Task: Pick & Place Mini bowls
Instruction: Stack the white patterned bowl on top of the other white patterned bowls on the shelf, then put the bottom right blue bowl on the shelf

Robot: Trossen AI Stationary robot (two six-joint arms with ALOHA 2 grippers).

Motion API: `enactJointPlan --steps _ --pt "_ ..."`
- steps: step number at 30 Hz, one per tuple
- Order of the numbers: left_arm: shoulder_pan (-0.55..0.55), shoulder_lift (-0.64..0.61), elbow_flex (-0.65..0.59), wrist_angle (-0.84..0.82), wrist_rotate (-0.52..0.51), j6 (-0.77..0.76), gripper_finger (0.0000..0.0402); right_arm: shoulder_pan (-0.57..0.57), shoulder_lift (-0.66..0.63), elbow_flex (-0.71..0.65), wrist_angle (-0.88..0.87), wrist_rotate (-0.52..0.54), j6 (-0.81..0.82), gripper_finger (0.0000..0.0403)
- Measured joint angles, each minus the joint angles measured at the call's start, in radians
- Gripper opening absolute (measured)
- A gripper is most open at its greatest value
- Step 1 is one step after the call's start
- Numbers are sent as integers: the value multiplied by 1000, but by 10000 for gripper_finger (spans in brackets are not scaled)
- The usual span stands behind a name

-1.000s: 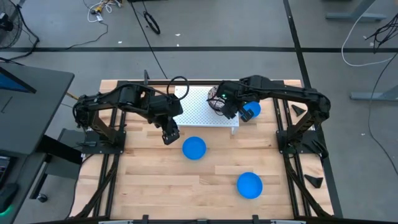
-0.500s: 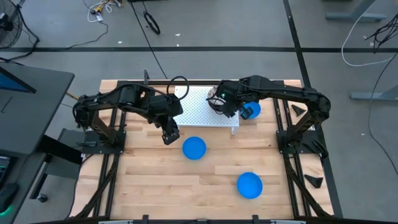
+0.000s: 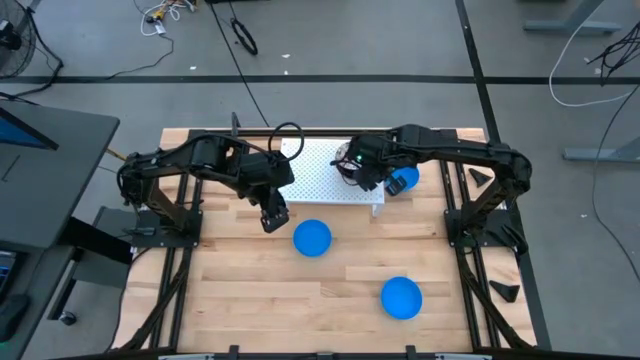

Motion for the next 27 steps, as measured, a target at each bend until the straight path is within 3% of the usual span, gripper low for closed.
enactJointPlan --steps 15,27 --pt "0 0 0 0 0 0 179 29 0 4 20 30 17 93" --pt "0 0 0 0 15 1 179 28 -1 116 21 -7 43 93"
